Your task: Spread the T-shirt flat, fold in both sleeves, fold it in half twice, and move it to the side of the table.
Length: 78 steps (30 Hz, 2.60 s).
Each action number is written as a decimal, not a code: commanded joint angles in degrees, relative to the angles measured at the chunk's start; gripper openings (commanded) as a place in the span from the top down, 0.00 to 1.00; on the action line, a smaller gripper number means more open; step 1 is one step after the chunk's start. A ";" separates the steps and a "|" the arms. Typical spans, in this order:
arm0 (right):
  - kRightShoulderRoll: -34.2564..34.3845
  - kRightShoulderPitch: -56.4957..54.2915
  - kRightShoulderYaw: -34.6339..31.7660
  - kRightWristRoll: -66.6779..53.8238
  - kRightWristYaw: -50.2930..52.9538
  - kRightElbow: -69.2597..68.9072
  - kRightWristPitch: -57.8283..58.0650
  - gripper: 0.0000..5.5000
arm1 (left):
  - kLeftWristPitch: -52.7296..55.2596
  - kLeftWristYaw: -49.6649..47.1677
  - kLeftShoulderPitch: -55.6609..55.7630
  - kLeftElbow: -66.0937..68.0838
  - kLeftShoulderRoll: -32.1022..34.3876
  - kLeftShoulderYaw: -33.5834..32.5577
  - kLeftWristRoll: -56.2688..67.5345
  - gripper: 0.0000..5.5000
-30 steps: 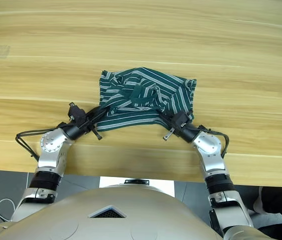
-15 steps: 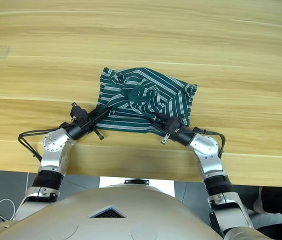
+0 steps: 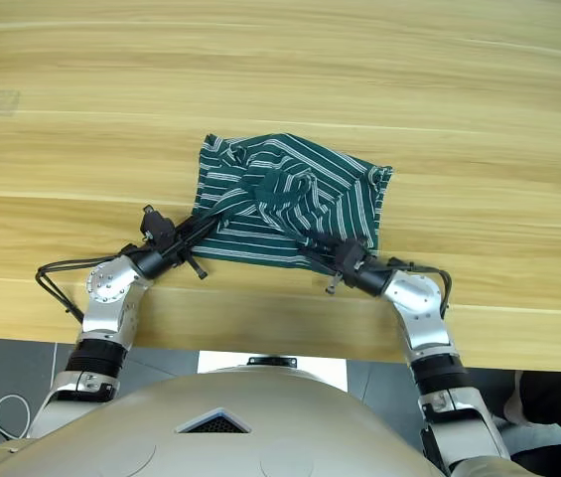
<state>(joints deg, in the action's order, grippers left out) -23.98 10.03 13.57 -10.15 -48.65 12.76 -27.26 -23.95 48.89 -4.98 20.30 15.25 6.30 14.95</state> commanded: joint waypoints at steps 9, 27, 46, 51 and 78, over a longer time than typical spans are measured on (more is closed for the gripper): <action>0.56 -0.88 -1.83 -0.21 0.71 -1.11 0.75 0.77 | 0.55 0.53 -0.20 0.19 0.04 -0.95 0.14 1.00; 0.00 -0.73 -2.56 1.02 3.34 -1.88 1.64 1.00 | 0.71 0.67 -0.09 -0.96 -1.02 -0.44 0.24 1.00; 0.29 -1.73 -2.71 7.03 5.79 0.30 0.89 0.59 | 0.91 1.33 -0.10 -1.28 -0.95 -0.44 -0.02 1.00; 0.51 -2.05 -1.87 9.72 8.03 1.67 1.97 0.59 | 0.90 1.31 -0.16 -1.57 -1.11 -0.31 -0.03 1.00; -2.75 3.38 -2.93 -3.21 -0.65 -10.13 4.21 0.76 | 2.82 2.24 1.00 -1.71 -1.65 0.36 -0.04 1.00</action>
<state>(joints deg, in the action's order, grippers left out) -26.23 14.14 11.18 -13.47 -49.02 1.88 -23.75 -21.47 50.74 -4.91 17.97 13.60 6.23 14.97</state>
